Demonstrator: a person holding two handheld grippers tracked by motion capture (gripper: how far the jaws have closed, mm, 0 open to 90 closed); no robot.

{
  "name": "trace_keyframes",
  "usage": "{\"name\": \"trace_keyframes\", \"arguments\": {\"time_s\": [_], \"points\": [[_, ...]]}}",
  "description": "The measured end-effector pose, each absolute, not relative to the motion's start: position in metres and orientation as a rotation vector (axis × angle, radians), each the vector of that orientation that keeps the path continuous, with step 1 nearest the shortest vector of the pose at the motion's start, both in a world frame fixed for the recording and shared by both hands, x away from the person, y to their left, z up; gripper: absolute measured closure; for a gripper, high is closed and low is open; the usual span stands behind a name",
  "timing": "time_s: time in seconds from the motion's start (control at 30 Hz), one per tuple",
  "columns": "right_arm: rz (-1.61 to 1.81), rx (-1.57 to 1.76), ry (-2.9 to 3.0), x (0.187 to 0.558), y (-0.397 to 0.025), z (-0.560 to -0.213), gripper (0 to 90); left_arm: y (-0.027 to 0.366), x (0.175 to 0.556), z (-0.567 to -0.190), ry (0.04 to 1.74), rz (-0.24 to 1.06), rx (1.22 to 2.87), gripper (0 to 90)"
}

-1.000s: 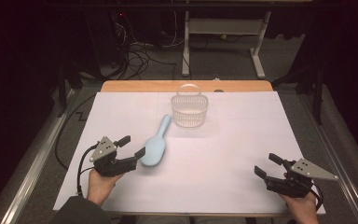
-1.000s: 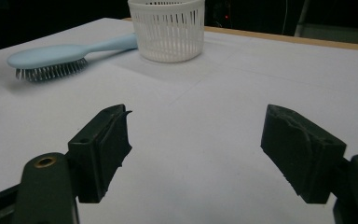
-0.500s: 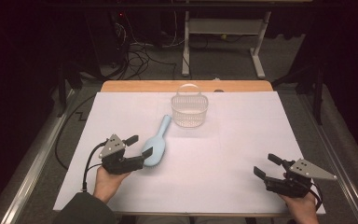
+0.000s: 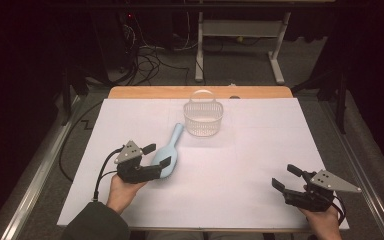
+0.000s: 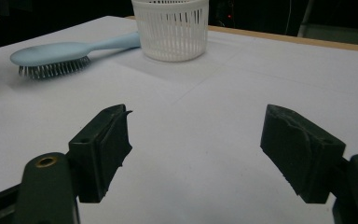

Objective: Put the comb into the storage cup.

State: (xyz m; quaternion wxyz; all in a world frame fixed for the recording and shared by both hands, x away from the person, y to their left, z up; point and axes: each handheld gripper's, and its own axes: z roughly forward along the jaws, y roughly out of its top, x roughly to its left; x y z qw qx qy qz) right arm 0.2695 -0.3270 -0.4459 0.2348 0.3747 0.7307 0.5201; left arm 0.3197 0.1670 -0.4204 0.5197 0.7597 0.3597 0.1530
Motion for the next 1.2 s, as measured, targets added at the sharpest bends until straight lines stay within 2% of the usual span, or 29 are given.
{"name": "trace_keyframes", "arguments": {"time_s": [0.63,0.7,0.93,0.97,1.2], "points": [[1.428,1.026,2.014,0.269,-0.326,-0.446,24.0,0.138,0.341,-0.414,0.844,0.317,1.865,25.5],[1.424,1.033,2.015,0.269,-0.327,-0.446,24.1,0.136,0.343,-0.413,0.846,0.322,1.88,31.1],[1.423,1.028,2.018,0.27,-0.326,-0.446,24.2,0.127,0.352,-0.408,0.858,0.318,1.925,31.4],[1.422,1.028,2.018,0.269,-0.326,-0.446,24.2,0.125,0.354,-0.406,0.854,0.325,1.948,34.9],[1.426,1.025,2.019,0.269,-0.327,-0.446,24.2,0.113,0.364,-0.396,0.853,0.337,2.024,38.6]]}}
